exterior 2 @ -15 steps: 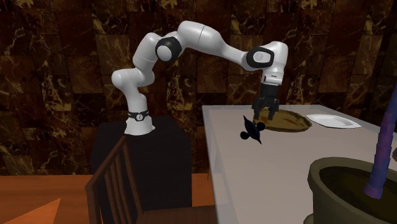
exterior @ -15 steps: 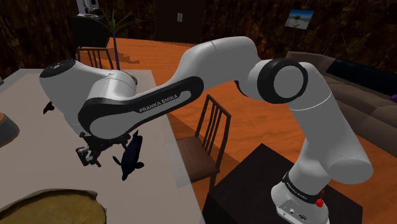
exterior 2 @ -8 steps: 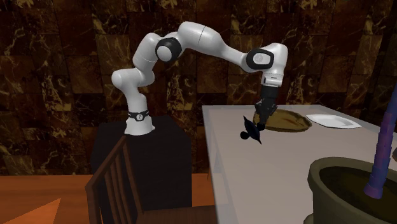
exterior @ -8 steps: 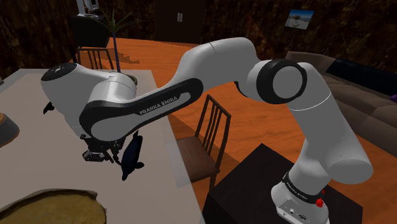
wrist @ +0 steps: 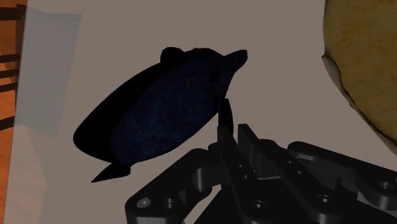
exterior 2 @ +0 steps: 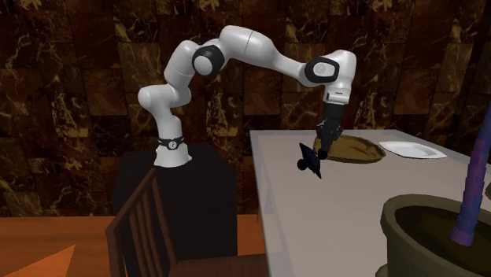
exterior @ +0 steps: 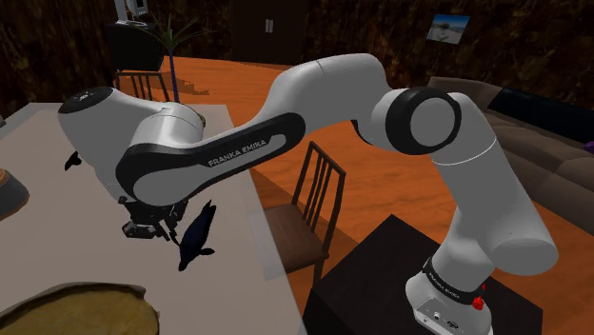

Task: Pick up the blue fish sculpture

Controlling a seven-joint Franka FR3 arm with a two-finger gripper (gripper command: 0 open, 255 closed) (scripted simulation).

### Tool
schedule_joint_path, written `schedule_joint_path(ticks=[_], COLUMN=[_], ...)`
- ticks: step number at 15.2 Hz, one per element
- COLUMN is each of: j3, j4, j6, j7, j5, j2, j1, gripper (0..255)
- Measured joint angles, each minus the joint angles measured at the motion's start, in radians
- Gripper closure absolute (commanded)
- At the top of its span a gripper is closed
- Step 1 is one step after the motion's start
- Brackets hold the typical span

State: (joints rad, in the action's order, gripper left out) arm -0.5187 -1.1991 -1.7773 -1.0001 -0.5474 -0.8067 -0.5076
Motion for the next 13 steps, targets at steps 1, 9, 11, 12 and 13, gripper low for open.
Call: schedule_joint_path(ticks=[1,9,11,12,13], j3=[-0.002,-0.009,-0.011,-0.011,-0.011], j4=[0.003,0.079,0.1,0.111,0.12], j6=[0.008,0.097,0.121,0.132,0.139], j7=[0.003,0.029,0.035,0.04,0.041], j5=[0.002,0.017,0.02,0.021,0.022], j2=[0.006,0.028,0.032,0.034,0.033], j1=[0.001,-0.013,-0.017,-0.018,-0.021], gripper=[255,255,255,255,255])
